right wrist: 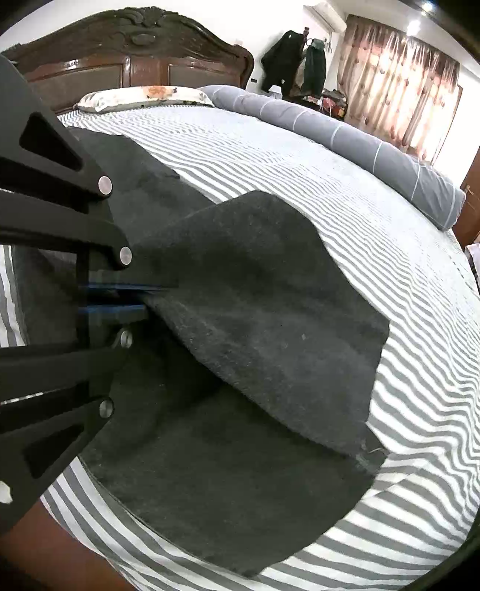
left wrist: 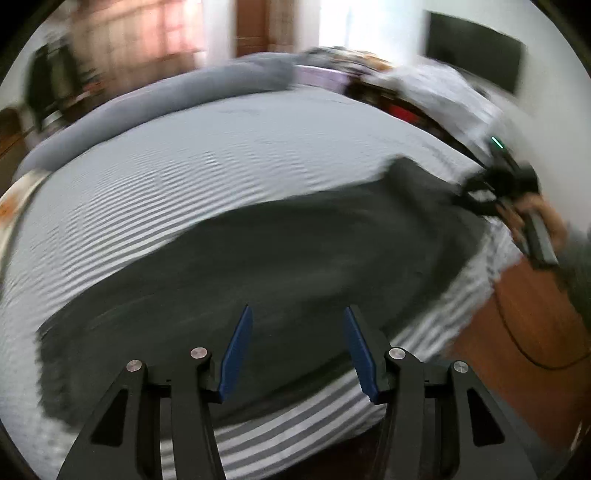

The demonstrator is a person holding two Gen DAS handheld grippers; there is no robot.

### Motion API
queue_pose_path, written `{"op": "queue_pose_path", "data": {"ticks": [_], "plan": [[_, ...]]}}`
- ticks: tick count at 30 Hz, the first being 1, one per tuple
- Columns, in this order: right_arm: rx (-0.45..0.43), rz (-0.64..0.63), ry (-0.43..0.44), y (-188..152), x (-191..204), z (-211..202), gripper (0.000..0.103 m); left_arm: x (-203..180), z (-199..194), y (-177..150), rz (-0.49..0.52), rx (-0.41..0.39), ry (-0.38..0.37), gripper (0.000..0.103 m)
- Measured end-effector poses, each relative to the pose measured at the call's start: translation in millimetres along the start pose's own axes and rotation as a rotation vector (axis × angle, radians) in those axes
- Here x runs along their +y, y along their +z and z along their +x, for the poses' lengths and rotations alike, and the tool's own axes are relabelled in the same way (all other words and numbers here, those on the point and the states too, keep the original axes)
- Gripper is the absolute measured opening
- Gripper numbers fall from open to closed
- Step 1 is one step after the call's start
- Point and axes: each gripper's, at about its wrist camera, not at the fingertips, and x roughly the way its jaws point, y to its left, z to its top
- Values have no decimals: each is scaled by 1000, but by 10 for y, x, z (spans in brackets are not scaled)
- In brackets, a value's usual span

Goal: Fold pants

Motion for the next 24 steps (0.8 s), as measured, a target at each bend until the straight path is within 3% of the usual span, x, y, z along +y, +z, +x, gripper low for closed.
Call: {"op": "queue_pose_path", "data": {"ticks": [5, 12, 14, 16, 17, 24], "plan": [[18, 13, 25, 115, 19, -42, 6, -688, 467, 202, 124, 35, -92, 53], [24, 8, 69, 165, -9, -178, 6, -1264, 1104, 242, 227, 102, -28, 52], [28, -5, 79, 157, -47, -176, 6, -1312, 1225, 290, 222, 105, -18, 46], [21, -13, 71, 156, -100, -154, 8, -1323, 1350, 342, 204, 126, -42, 14], [16, -4, 71, 163, -143, -132, 10, -1336, 1397, 341, 198, 137, -46, 9], [-36, 102, 56, 369, -531, -2, 12, -1285, 1405, 399, 178, 135, -52, 5]]}}
